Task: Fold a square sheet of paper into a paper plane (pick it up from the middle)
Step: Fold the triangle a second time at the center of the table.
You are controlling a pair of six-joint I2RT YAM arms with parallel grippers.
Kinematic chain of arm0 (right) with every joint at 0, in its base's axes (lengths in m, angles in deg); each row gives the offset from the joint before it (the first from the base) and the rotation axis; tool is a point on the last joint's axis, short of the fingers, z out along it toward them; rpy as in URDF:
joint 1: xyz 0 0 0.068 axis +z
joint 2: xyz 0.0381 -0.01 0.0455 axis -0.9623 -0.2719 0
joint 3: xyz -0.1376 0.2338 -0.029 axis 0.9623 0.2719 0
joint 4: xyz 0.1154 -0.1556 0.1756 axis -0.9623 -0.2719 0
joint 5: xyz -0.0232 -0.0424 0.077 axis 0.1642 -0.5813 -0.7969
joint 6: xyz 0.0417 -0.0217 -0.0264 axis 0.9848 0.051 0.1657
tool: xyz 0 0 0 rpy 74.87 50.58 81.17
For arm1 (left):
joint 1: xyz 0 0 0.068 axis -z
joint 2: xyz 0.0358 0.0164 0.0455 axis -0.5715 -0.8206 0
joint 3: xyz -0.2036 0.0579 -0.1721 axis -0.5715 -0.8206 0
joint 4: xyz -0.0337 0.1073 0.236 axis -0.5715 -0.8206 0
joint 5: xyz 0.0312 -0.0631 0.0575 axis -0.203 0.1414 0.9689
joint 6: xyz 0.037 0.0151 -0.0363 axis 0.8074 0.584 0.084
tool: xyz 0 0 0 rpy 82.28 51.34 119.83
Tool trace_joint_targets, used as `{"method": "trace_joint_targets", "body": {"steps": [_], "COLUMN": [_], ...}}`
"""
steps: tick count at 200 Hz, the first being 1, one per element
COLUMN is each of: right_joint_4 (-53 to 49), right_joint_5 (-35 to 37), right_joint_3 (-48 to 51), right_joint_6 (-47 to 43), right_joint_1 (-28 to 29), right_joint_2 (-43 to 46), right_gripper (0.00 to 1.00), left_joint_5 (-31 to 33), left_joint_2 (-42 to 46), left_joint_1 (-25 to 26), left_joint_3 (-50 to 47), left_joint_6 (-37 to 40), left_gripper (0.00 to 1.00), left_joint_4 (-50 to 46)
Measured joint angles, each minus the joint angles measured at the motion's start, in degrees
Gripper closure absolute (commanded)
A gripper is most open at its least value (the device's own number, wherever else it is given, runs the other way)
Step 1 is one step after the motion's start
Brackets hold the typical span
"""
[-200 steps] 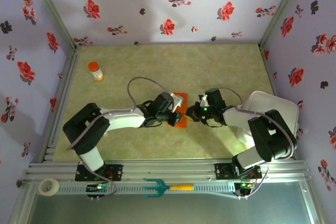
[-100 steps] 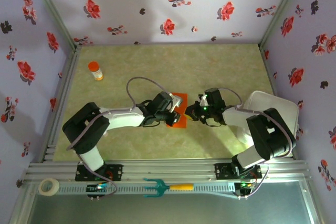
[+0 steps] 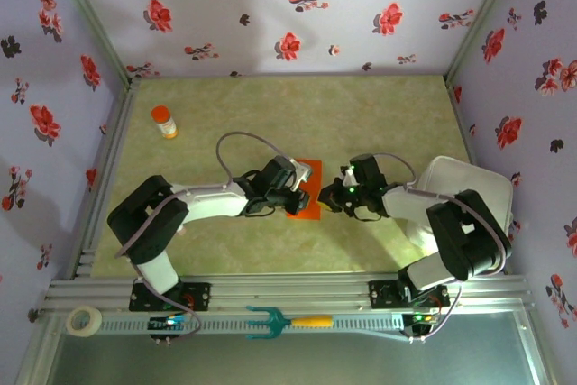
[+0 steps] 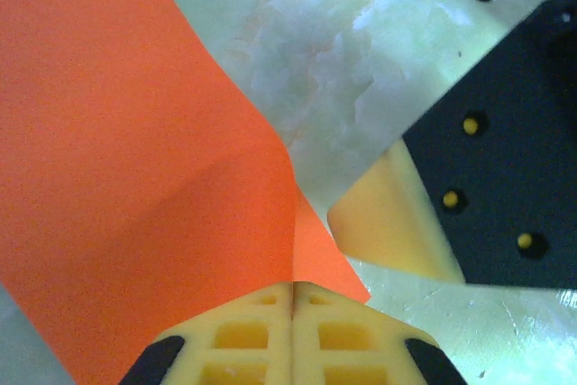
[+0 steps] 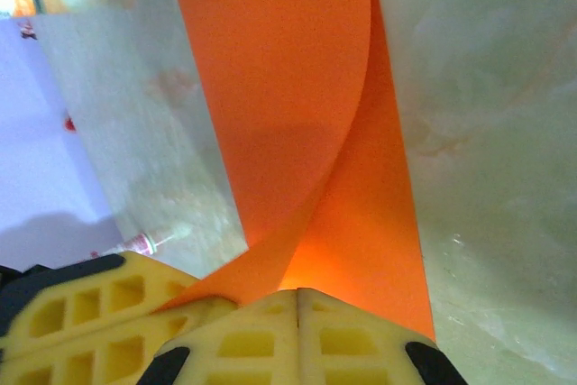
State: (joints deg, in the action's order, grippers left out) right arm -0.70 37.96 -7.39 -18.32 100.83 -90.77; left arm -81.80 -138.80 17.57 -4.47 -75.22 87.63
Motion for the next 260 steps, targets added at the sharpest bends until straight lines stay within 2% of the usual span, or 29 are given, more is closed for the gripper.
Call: {"method": "trace_joint_targets", "body": {"steps": [63,108,179,220,260], "right_joint_4": [-2.2,-10.1,-15.1,-7.5,-1.7], "right_joint_5": [1.4,6.0,8.3,4.4,2.6], "right_joint_3": [0.0,-3.3,-4.8,-3.3,-2.9], "right_joint_6": [-1.9,-8.1,-12.6,-7.5,-3.8], "right_joint_1": [1.2,1.2,-1.2,-1.2,-0.8], "right_joint_2": [-3.5,-4.3,-3.3,-2.4,-3.1], "right_gripper": [0.95,0.94,0.92,0.91,0.91], "left_joint_5": [0.0,0.0,0.0,-0.1,-0.3], "left_joint_2": [-0.3,-1.1,-2.9,-3.8,-4.0], "left_joint_1": [-0.3,-0.3,-0.3,-0.3,-0.3], "left_joint_3": [0.6,1.4,1.8,1.8,1.9], "left_joint_6": [-0.9,-2.2,-7.1,-8.3,-8.3], "left_gripper": [1.0,0.99,0.98,0.97,0.91], "left_joint_4": [-0.2,0.0,3.3,4.3,4.2]}}
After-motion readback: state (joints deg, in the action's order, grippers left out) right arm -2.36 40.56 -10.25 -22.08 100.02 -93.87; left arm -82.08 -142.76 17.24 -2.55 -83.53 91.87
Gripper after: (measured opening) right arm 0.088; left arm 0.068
